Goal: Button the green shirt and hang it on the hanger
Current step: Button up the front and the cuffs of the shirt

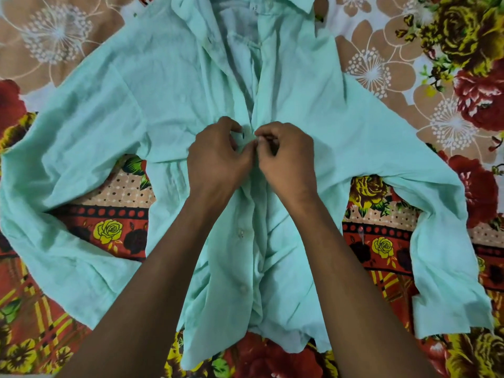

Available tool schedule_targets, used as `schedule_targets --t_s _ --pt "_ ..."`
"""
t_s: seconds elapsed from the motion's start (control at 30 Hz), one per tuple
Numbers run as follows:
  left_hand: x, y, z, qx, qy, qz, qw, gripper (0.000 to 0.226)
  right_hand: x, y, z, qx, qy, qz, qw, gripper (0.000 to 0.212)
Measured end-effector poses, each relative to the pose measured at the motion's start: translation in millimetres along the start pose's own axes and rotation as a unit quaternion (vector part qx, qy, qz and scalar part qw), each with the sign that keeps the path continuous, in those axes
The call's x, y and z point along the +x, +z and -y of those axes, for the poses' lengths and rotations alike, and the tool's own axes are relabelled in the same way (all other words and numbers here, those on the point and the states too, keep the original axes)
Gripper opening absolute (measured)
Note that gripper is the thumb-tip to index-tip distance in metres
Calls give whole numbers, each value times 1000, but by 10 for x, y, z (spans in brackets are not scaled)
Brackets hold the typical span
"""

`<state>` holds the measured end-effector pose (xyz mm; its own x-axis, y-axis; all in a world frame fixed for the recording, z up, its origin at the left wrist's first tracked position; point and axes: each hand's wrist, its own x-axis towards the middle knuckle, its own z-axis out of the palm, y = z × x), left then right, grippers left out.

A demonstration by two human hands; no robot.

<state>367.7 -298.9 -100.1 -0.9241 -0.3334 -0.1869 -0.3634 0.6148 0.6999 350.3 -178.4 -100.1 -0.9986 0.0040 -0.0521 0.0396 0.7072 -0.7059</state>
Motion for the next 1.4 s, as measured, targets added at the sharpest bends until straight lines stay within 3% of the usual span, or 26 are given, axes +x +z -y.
schedule_targets --t_s 0.1,0.23,0.5,0.67,0.83,0.97,1.1,1.27,1.4 --pt "48 22 17 22 17 10 1000 26 129 73 -31 -29 7 19 999 17" --pt "94 -12 80 -31 -8 7 999 12 164 111 -38 -34 14 25 999 13" --pt "166 -131 141 -141 -103 41 984 10 72 170 12 -68 4 3 998 12" --pt "181 -144 109 -143 -117 61 981 10 75 121 72 -120 -26 58 991 29" --pt "182 -144 73 -147 -130 72 978 9 107 92 79 -150 -20 44 987 17" --pt "186 -136 48 -164 -140 80 973 9 67 121 59 -128 -15 -15 992 12" --pt "174 -143 32 -201 -164 74 963 9 -1 111 65 6 37 -60 997 10" --pt "144 -163 -11 -221 -166 77 958 8 -16 110 99 124 108 -48 985 5" --pt "111 -182 -39 -235 -158 78 956 7 16 109 113 141 126 -30 981 6"
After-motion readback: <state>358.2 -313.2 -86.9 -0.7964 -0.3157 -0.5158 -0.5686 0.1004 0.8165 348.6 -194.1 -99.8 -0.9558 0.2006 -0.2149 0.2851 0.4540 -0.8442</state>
